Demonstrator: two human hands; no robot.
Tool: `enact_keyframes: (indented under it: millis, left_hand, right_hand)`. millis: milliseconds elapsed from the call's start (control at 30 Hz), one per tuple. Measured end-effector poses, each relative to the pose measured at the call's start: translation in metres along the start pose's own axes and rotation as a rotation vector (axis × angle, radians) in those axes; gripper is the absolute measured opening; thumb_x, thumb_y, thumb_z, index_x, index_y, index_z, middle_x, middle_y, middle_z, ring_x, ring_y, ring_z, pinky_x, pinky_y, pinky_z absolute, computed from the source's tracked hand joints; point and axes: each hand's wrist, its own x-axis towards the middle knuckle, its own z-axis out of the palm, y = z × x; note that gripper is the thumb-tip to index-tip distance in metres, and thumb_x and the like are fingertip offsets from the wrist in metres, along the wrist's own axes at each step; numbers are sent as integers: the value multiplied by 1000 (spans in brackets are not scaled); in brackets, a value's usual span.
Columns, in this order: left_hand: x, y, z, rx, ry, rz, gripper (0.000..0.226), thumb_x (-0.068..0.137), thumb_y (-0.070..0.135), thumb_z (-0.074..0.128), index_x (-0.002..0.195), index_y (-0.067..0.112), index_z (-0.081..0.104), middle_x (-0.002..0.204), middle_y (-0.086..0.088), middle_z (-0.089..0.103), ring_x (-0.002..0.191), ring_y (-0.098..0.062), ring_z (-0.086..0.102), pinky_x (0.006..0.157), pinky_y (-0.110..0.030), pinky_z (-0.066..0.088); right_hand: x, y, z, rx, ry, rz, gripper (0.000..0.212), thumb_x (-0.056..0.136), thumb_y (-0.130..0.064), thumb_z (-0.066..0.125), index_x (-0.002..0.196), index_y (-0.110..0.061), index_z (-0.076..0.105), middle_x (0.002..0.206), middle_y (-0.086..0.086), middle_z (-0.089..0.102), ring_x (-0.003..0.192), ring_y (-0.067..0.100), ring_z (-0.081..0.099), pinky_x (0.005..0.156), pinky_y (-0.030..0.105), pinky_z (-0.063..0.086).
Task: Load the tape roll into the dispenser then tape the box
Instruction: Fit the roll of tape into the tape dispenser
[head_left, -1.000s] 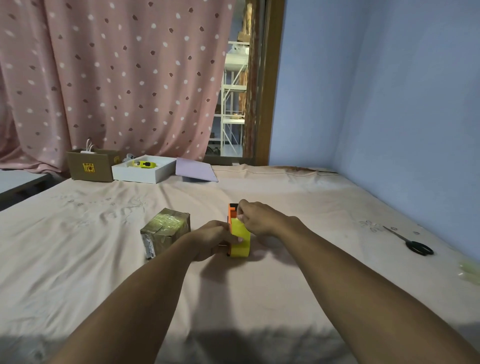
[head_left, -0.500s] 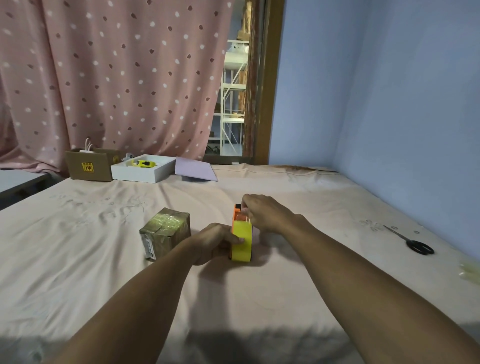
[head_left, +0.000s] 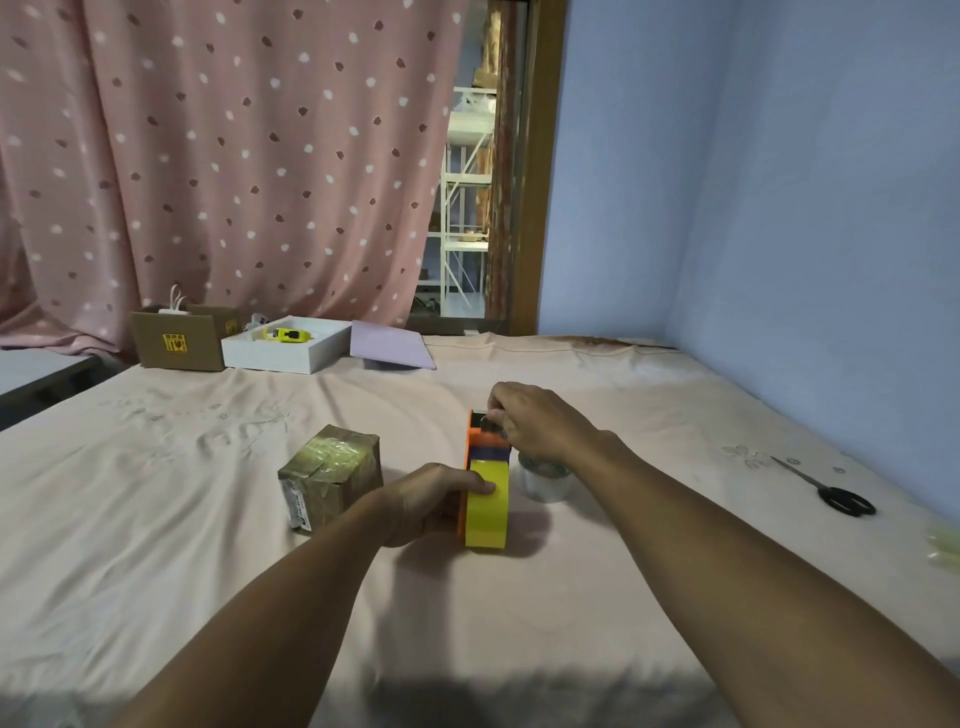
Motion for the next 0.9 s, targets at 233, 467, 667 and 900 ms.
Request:
enact_keyframes:
  millis: [233, 467, 667, 900]
  left_hand:
    - [1, 1, 0, -14, 44, 41, 39, 89, 27, 66, 122, 6, 66, 109, -16, 72, 94, -27, 68, 83, -38, 55]
    - [1, 2, 3, 8, 52, 27, 56, 72, 33, 73, 121, 5, 67, 105, -15, 70, 92, -27, 67, 84, -38, 56]
    - [0, 4, 4, 18, 52, 24, 40, 87, 28, 66, 121, 6, 67, 104, -14, 71, 92, -26, 67, 84, -37, 56]
    - [0, 2, 4, 72, 5, 66, 45, 81, 27, 80, 117, 1, 71, 116, -17, 75, 101, -25, 73, 88, -35, 58]
  right_hand:
    - [-4, 4, 6, -68, 51, -72, 15, 100, -33, 54, 104, -19, 57, 108, -2, 63, 91, 18, 54, 73, 33, 45]
    - [-5, 9, 17, -263, 87, -167, 26, 97, -39, 58, 105, -16, 62, 106, 3, 55, 95, 22, 54, 66, 33, 36]
    - [-3, 5, 20, -420, 104, -262, 26, 101, -33, 53, 112, -11, 62, 111, 9, 56, 98, 27, 57, 67, 33, 35]
    - [3, -4, 9, -515, 13, -245, 20, 99, -28, 58, 115, -16, 58, 115, 5, 62, 92, 30, 63, 64, 35, 38]
